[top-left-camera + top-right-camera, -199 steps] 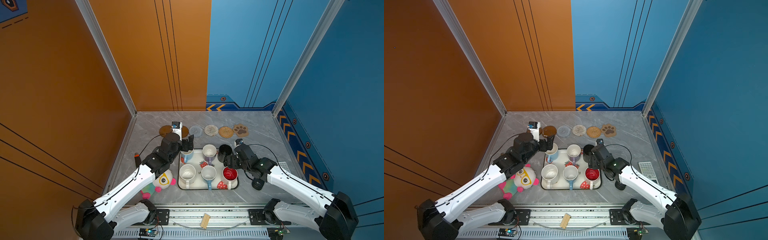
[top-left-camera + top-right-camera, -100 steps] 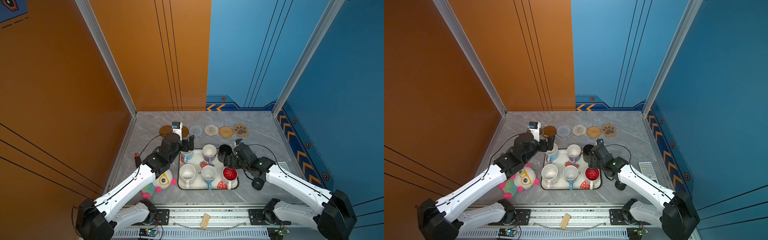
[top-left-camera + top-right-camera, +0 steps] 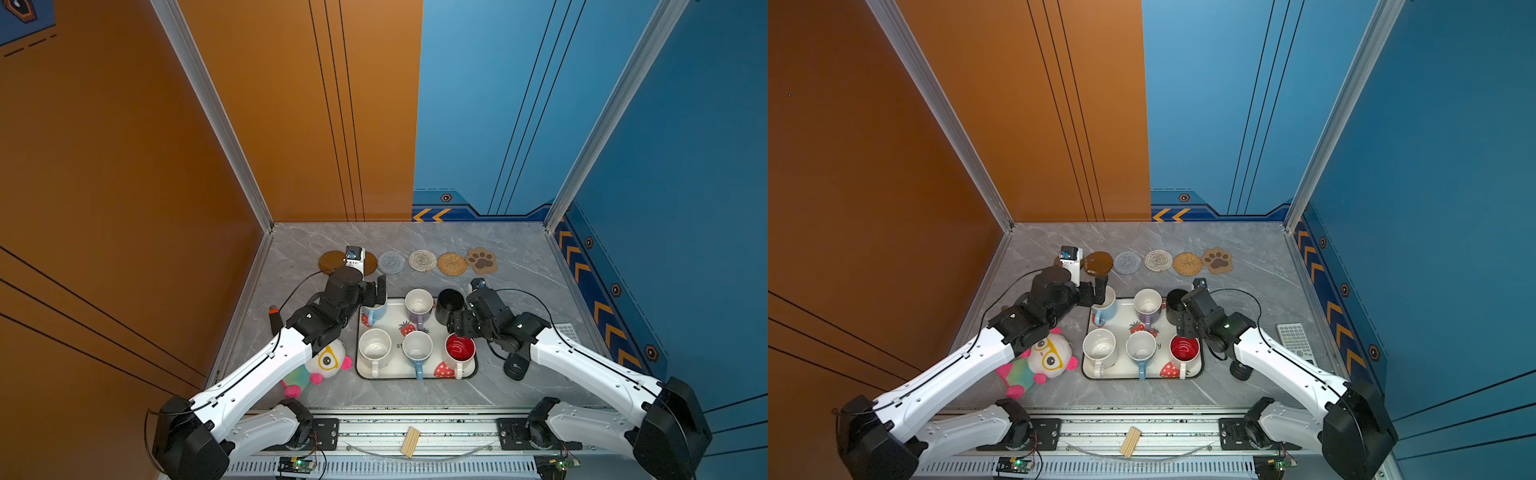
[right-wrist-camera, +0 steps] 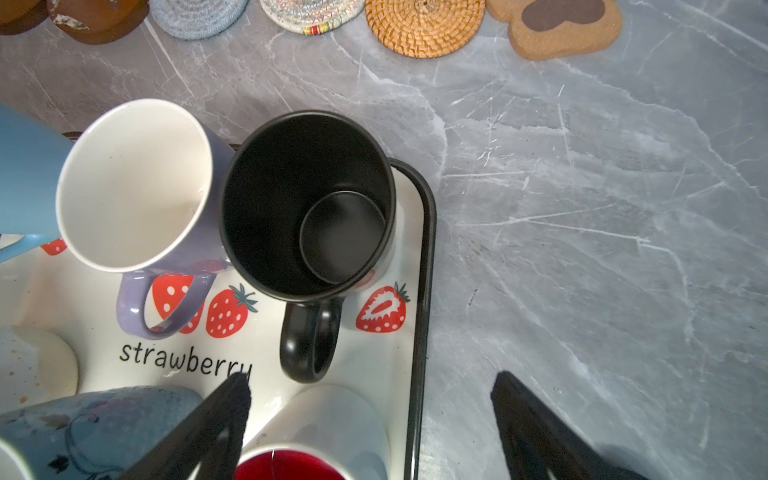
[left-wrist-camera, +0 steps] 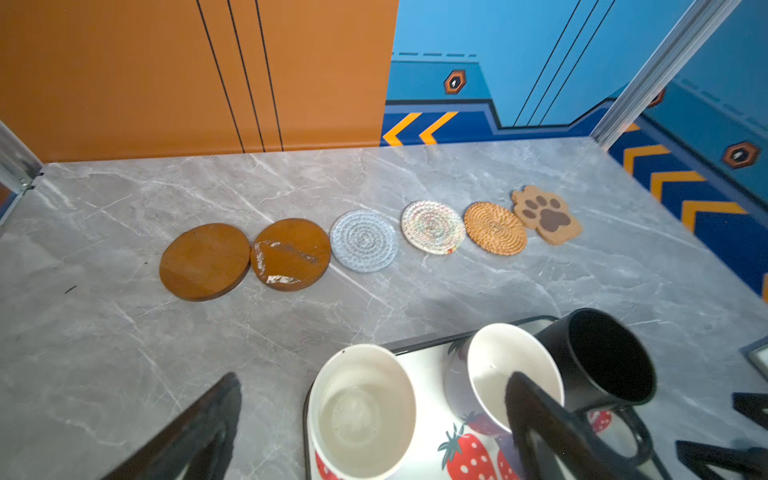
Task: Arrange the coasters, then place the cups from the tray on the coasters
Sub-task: 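Lower the right gripper onto the black mug and grasp it while the left hovers, then lift the black mug off the tray with the right gripper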
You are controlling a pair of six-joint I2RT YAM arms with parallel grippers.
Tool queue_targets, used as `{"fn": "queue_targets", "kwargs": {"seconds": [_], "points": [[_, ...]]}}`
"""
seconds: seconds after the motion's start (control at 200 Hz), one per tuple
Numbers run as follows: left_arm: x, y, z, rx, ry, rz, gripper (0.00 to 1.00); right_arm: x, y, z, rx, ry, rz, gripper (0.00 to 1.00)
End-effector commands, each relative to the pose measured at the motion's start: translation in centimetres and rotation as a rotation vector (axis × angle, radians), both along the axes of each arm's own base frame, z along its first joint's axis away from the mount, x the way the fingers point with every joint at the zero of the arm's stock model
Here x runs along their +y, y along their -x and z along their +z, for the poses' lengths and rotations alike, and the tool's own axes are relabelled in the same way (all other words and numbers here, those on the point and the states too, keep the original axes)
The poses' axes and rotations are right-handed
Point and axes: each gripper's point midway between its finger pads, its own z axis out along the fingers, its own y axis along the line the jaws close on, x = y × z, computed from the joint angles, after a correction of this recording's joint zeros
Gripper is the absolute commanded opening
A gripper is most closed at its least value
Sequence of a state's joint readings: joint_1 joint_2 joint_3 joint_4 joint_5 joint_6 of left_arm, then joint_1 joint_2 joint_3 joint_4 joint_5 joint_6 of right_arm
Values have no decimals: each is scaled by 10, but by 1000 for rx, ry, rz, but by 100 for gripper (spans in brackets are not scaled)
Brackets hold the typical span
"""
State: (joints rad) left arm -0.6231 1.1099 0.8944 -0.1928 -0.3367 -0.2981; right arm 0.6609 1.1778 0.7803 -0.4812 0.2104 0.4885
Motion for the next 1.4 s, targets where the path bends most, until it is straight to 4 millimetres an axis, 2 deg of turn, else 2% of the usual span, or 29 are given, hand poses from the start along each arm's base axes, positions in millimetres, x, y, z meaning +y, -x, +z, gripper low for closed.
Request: {"fn": "queue_targets", "kwargs": {"seconds": [0.0, 0.356, 0.686, 1.097, 1.397], "points": [[13, 1, -10, 36, -115, 41, 100, -5, 2, -6, 44, 20, -31, 90], [8, -4, -16, 59, -119, 32, 99, -3, -3, -19, 75, 57, -34, 90], [8, -5, -16, 59, -118, 34, 99, 19, -16, -29, 116, 20, 15, 86], [10, -4, -17, 61, -125, 40, 98, 26, -28, -45, 151, 23, 1, 58], [12, -4, -19, 67, -126, 42, 98, 34, -33, -50, 154, -4, 4, 48]]}}
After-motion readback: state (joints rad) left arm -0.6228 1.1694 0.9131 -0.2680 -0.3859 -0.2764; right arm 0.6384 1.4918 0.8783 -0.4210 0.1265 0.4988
